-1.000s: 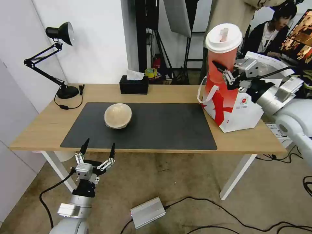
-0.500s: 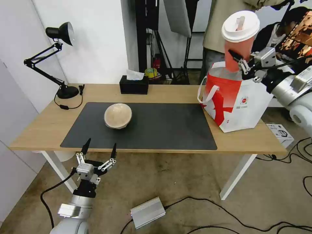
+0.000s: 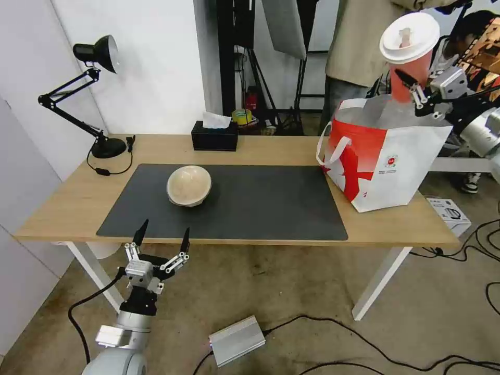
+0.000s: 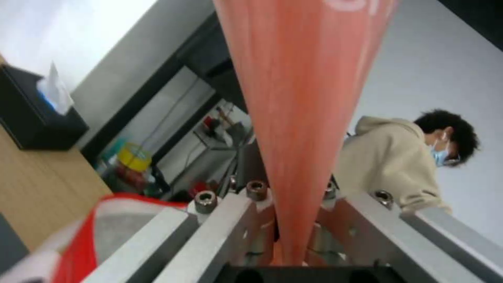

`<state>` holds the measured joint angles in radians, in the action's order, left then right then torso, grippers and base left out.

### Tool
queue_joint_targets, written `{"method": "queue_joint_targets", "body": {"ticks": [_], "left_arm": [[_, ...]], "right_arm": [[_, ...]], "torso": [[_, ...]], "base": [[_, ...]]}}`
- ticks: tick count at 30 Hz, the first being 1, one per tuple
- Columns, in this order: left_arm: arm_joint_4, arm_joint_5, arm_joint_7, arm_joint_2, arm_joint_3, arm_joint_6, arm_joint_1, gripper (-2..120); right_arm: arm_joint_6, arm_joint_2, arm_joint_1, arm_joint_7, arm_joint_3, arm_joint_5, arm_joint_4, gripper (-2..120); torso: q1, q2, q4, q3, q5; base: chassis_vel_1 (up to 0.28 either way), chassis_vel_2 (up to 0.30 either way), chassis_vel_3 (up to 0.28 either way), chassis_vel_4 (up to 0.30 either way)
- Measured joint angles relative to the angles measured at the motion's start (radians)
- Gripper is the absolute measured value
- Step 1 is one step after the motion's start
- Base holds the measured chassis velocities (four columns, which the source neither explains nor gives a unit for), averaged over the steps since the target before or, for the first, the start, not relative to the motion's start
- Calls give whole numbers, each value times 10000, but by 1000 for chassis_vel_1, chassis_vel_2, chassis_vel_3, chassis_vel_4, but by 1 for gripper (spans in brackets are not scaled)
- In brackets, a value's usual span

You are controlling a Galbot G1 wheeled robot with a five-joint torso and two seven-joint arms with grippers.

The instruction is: Pick up the trash from the table and place it into the takeout bag.

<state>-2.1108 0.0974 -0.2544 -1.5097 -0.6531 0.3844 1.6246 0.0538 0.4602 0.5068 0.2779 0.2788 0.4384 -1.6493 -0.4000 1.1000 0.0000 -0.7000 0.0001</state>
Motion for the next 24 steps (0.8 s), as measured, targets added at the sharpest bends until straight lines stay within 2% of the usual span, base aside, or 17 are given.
{"method": "queue_joint_targets", "body": {"ticks": [24], "left_arm": [[-163, 95, -246, 27, 64, 175, 260, 100]], "right_arm": [[826, -134, -1148, 1199, -724, -2225, 1907, 2]], "torso": [[0, 0, -1, 0, 0]], "base": [[0, 0, 0, 0]]}}
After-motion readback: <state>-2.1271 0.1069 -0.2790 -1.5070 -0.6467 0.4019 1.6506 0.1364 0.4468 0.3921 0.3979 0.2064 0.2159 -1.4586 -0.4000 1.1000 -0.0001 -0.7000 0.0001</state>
